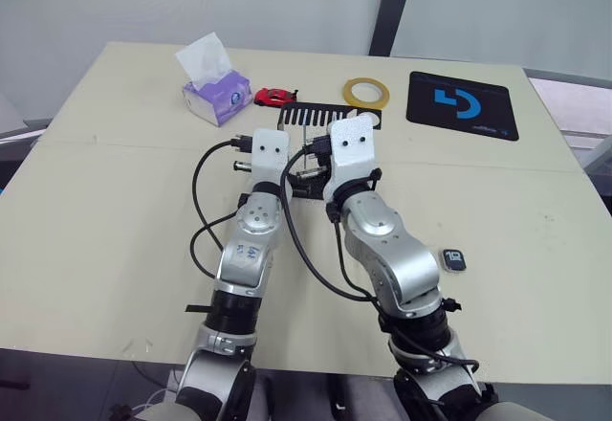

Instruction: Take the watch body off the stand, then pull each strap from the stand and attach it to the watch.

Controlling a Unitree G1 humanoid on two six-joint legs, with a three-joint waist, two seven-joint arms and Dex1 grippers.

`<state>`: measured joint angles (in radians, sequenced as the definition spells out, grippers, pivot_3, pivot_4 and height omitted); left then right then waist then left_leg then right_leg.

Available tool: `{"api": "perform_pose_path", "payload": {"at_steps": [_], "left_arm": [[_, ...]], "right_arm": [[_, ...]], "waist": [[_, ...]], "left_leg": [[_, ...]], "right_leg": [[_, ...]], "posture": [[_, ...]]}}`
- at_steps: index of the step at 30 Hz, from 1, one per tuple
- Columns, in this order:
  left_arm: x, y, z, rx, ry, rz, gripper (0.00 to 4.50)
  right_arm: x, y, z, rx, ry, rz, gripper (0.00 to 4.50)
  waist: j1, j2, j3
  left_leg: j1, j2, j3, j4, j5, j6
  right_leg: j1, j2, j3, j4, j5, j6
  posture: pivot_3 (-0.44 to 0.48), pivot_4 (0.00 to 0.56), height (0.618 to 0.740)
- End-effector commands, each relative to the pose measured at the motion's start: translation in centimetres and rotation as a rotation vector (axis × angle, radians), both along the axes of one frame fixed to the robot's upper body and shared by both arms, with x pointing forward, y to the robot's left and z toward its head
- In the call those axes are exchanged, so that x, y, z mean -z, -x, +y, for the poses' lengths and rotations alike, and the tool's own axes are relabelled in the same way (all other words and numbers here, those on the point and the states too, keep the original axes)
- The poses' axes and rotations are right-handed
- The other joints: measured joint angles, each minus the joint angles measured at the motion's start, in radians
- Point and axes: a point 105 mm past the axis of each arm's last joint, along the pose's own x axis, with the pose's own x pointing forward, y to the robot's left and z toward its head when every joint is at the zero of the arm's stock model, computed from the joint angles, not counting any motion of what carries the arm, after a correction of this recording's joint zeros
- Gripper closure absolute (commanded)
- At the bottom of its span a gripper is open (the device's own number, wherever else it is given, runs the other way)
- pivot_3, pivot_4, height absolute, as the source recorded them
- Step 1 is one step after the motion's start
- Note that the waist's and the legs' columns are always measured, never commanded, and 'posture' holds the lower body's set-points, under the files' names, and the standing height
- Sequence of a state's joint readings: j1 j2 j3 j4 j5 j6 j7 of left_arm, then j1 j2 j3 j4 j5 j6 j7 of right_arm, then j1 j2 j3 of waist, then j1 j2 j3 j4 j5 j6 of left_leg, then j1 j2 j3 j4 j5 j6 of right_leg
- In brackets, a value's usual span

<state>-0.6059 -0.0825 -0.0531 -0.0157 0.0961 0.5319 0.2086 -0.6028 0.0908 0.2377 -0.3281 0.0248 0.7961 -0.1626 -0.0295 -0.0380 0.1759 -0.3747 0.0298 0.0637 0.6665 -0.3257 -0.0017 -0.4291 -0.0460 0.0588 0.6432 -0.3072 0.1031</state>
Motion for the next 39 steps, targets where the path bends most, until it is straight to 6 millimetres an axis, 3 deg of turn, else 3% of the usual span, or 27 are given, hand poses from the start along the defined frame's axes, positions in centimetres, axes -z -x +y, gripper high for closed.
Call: {"api": "perform_pose_path", "payload": {"at_steps": [1, 22, 25, 33, 39], "left_arm": [[-1.3, 0.0, -0.9, 0.021, 0.015, -0.045, 4.5], [-0.4, 0.0, -1.4, 0.104, 0.061, 0.001, 4.5], [-0.4, 0.2, -1.6, 0.117, 0.078, 0.012, 3.53], [-0.5, 1.7, -0.4, 0.169, 0.081, 0.046, 0.01], [-0.7, 4.1, 2.6, 0.25, 0.053, 0.08, 0.01]], "right_arm": [[-1.5, 1.1, 0.2, -0.016, -0.023, -0.055, 4.39], [-1.3, 4.5, -2.2, -0.137, 0.037, -0.068, 4.39], [-1.0, 4.7, -2.9, -0.137, 0.04, -0.059, 4.5], [-1.3, 5.9, -3.2, -0.236, 0.063, -0.07, 4.5], [-1.2, 7.0, -4.1, -0.372, 0.113, -0.068, 4.5]], "waist": [[0.0, 0.0, 0.0], [0.002, 0.0, 0.0], [0.002, 0.0, 0.0], [-0.003, 0.0, 0.0], [-0.002, 0.0, 0.0]], "left_leg": [[0.0, 0.0, 0.0, 0.0, 0.0, 0.0], [0.0, 0.0, -0.001, 0.0, -0.002, 0.003], [0.0, -0.001, -0.002, -0.001, -0.002, 0.003], [0.0, 0.0, -0.001, -0.002, -0.002, 0.003], [0.0, 0.0, -0.002, -0.001, -0.002, 0.003]], "right_leg": [[0.0, 0.0, 0.0, 0.0, 0.0, 0.0], [0.0, 0.0, -0.001, -0.005, 0.0, 0.0], [0.001, -0.001, -0.001, -0.006, 0.0, 0.0], [-0.001, 0.0, -0.001, -0.005, 0.0, -0.001], [0.0, 0.0, -0.001, -0.005, -0.001, -0.001]], "posture": [[0.0, 0.15, 0.738], [0.0, 0.15, 0.738], [0.0, 0.15, 0.738], [0.0, 0.15, 0.738], [0.0, 0.15, 0.738]]}}
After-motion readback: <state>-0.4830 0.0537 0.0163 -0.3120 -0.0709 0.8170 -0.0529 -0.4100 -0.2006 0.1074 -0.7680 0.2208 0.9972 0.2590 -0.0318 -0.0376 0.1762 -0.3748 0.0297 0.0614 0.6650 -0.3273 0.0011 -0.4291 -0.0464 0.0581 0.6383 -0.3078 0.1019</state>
